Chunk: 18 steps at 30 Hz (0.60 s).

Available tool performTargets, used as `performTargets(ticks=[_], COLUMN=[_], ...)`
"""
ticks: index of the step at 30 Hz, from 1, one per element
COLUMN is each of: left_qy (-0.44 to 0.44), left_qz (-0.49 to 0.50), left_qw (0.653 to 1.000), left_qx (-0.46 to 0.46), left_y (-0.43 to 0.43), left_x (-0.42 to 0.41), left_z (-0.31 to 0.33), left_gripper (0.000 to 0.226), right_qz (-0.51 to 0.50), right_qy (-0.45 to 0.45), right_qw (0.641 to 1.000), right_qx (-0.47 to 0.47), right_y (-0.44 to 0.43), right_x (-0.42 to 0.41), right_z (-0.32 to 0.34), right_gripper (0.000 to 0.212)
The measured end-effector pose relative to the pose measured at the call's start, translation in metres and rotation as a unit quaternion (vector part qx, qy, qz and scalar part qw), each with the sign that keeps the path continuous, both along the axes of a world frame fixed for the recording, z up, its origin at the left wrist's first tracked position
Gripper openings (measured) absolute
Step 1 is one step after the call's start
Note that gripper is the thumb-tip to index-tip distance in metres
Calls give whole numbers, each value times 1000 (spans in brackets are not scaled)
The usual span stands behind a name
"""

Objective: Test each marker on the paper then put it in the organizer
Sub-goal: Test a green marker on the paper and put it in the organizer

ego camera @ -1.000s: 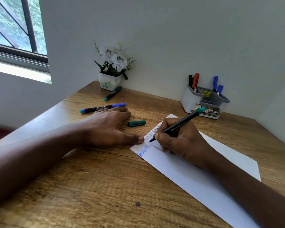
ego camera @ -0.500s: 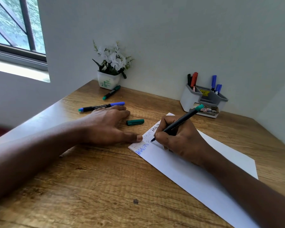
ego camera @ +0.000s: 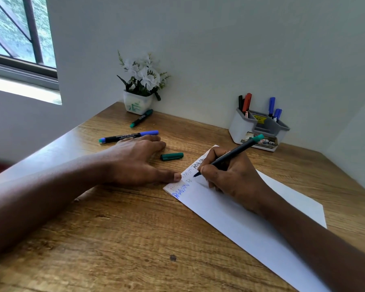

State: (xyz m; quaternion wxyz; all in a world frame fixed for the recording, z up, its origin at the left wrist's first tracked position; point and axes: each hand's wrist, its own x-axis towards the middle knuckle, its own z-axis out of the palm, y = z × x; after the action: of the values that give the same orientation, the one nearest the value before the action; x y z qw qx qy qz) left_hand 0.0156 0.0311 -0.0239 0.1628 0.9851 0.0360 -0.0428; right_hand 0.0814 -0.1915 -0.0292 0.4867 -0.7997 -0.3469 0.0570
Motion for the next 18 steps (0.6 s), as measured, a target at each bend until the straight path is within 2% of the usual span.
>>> performTargets(ticks=[4, 18], left_qy=[-1, -2], left_qz=[0, -8], left_qw=[1000, 1000], left_qx=[0, 7], left_y=[0, 1], left_x=[0, 1], left_z=[-1, -1], left_gripper=[118, 117], right_qz=[2, -15], right_qy=[-30, -18], right_qw=[999, 1000], right_qx=[-31, 6], right_y=[1, 1], right_x=[0, 3], right_z=[-2, -4], right_gripper=[15, 13])
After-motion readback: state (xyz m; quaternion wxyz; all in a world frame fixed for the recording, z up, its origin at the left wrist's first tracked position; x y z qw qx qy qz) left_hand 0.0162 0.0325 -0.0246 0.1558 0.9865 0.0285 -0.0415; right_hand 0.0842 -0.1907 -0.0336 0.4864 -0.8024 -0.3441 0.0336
